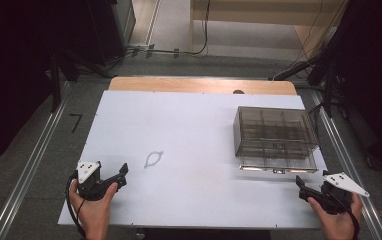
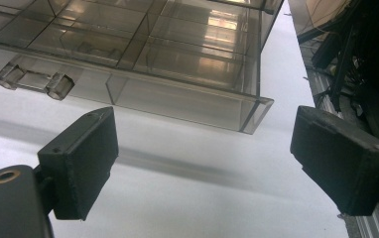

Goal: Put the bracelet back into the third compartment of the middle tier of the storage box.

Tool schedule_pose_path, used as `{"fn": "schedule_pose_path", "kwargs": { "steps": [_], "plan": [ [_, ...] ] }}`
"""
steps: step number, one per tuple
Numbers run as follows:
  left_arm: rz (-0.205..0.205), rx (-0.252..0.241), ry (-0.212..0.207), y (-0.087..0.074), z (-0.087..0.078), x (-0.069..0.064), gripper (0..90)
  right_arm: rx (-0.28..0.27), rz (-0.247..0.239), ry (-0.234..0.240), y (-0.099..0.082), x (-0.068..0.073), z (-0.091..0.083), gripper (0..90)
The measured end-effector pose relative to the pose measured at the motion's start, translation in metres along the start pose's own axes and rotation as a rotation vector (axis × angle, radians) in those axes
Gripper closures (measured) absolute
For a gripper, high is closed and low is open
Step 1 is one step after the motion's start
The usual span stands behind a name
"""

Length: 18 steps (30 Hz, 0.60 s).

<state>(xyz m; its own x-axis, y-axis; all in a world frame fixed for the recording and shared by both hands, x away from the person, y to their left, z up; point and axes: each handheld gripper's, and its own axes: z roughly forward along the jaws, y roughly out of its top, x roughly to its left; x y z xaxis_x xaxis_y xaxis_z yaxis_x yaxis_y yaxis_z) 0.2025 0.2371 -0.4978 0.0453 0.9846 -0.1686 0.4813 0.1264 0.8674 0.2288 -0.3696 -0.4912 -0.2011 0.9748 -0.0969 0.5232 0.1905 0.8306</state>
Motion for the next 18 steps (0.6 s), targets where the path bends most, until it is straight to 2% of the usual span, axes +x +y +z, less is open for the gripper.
{"fn": "schedule_pose_path", "kwargs": {
  "steps": [15,18],
  "plan": [
    [0.029,0.025,-0.027,-0.0011,0.0043,-0.0078,8.1,0.006,0.003,0.003,-0.0010,-0.0008,0.0000,9.8],
    [0.025,0.027,-0.026,-0.0009,0.0054,-0.0079,8.1,0.005,0.006,0.002,-0.0009,-0.0009,-0.0003,9.7]
  ]
}}
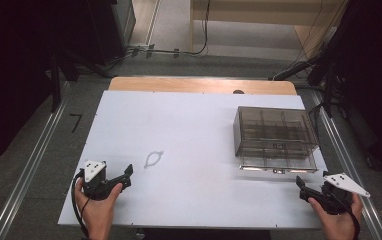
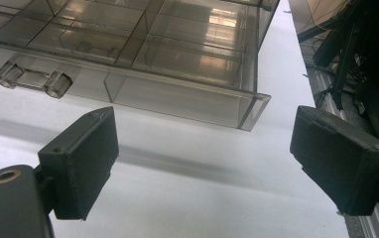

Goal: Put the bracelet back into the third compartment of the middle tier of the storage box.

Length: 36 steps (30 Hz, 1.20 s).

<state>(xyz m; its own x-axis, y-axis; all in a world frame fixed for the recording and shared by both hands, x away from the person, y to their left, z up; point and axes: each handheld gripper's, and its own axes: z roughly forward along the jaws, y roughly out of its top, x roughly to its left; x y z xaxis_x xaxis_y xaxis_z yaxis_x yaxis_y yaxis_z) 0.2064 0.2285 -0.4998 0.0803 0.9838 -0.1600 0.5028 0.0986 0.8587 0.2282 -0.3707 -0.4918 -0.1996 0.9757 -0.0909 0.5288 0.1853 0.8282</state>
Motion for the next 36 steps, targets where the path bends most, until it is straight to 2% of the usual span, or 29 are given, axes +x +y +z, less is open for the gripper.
{"fn": "schedule_pose_path", "kwargs": {
  "steps": [14,26,36],
  "plan": [
    [0.014,0.011,-0.021,0.000,0.006,-0.008,10.1,0.008,0.011,0.005,-0.001,-0.001,0.000,9.8],
    [0.047,0.037,-0.012,0.000,0.015,-0.014,10.8,0.005,0.012,0.009,-0.001,-0.002,0.000,9.7],
    [0.048,0.050,-0.007,0.001,0.021,-0.018,11.4,0.006,0.011,0.009,-0.001,-0.002,0.000,9.8]
  ]
}}
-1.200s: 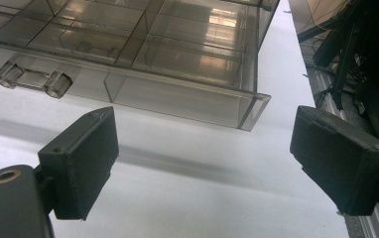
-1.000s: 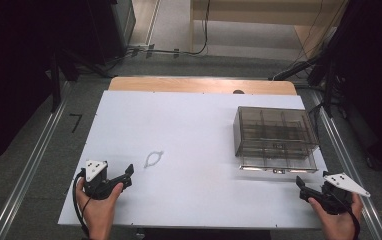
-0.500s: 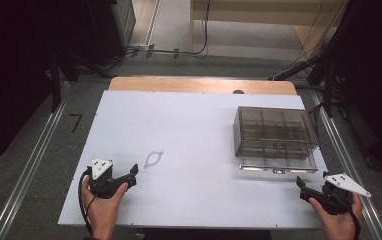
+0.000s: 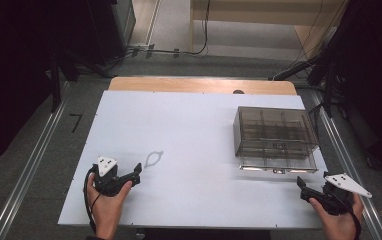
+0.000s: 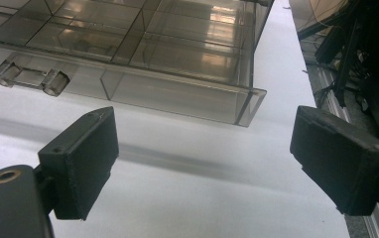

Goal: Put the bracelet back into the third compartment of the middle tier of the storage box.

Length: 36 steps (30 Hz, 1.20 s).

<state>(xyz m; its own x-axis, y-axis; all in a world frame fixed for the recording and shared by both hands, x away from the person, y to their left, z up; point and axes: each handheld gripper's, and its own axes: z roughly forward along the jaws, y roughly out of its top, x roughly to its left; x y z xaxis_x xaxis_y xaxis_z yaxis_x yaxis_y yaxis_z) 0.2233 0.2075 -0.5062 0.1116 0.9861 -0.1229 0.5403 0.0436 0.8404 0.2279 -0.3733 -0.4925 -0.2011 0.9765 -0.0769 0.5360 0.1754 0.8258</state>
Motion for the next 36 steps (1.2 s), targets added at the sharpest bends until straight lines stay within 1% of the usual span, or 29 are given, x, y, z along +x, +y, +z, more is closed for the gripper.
{"fn": "schedule_pose_path", "kwargs": {
  "steps": [1,2,3,5,9,15,24,33,36],
  "plan": [
    [0.006,0.003,0.000,0.000,0.001,0.000,11.4,0.001,0.001,-0.001,0.000,0.000,0.000,9.7],
    [0.021,0.007,0.008,0.000,0.002,-0.001,11.4,0.000,0.000,0.000,0.000,0.000,0.000,9.8],
    [0.021,0.007,0.008,0.000,0.002,-0.001,11.4,-0.001,-0.001,0.000,0.000,0.000,0.000,9.7],
    [0.033,0.010,0.011,0.000,0.004,-0.002,11.4,-0.001,0.002,-0.001,0.000,0.000,0.000,9.7],
    [0.037,0.025,-0.001,0.000,0.007,-0.003,11.5,0.000,0.002,0.000,0.000,0.000,0.000,9.7],
    [0.041,0.027,0.007,0.000,0.009,-0.004,12.8,-0.002,0.000,0.000,0.000,0.000,0.000,9.8],
    [0.053,0.032,-0.003,0.000,0.010,-0.008,15.2,-0.002,0.000,-0.002,0.000,0.000,0.000,9.7],
    [0.061,0.057,-0.005,-0.001,0.014,-0.010,17.8,-0.002,0.003,0.000,0.001,0.000,0.000,9.8],
    [0.070,0.063,-0.010,-0.001,0.015,-0.010,20.3,-0.004,0.002,0.000,0.001,0.000,-0.001,9.9]
  ]
}}
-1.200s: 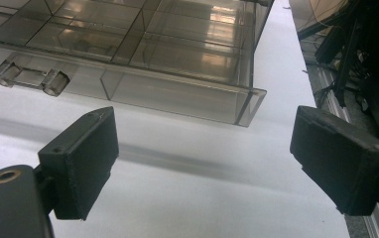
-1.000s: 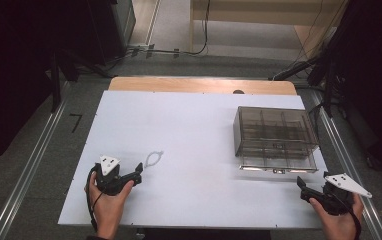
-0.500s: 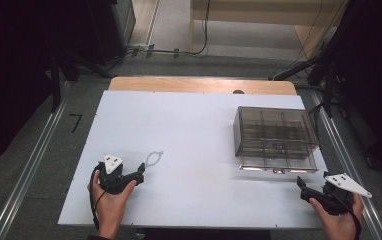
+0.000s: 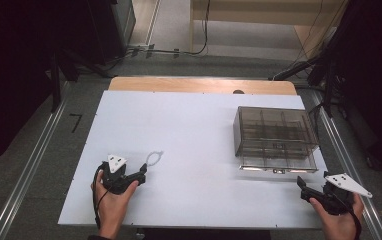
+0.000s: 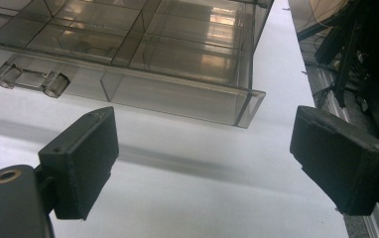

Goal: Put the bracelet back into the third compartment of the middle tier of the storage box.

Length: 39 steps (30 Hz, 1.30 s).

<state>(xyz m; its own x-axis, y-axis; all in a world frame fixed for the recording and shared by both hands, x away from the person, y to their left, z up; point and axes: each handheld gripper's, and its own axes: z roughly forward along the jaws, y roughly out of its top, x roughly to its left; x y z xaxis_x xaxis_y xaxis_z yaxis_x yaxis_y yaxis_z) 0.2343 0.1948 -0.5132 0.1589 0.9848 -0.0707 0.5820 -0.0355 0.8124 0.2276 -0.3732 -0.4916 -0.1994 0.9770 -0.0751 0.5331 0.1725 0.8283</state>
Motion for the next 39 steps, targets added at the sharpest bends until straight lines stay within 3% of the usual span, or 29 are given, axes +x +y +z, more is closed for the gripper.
{"fn": "schedule_pose_path", "kwargs": {
  "steps": [7,15,20,28,31,39],
  "plan": [
    [0.025,0.007,-0.010,0.002,0.003,-0.004,29.2,0.002,-0.003,0.000,0.000,0.000,0.001,10.0],
    [0.047,0.021,-0.014,0.003,0.008,-0.008,31.8,0.002,-0.003,-0.001,0.000,0.000,0.001,10.0],
    [0.062,0.044,-0.038,0.004,0.012,-0.009,36.1,0.006,-0.001,0.000,0.000,0.000,0.001,10.0],
    [0.087,0.022,-0.055,0.005,0.012,-0.013,47.4,0.004,-0.002,-0.003,0.000,0.000,0.001,10.1],
    [0.092,0.023,-0.069,0.005,0.013,-0.013,55.8,0.006,0.000,-0.004,0.000,-0.001,0.001,10.2],
    [0.105,0.030,-0.081,0.005,0.014,-0.015,66.2,0.007,0.001,-0.004,0.000,0.000,0.001,10.2]
  ]
}}
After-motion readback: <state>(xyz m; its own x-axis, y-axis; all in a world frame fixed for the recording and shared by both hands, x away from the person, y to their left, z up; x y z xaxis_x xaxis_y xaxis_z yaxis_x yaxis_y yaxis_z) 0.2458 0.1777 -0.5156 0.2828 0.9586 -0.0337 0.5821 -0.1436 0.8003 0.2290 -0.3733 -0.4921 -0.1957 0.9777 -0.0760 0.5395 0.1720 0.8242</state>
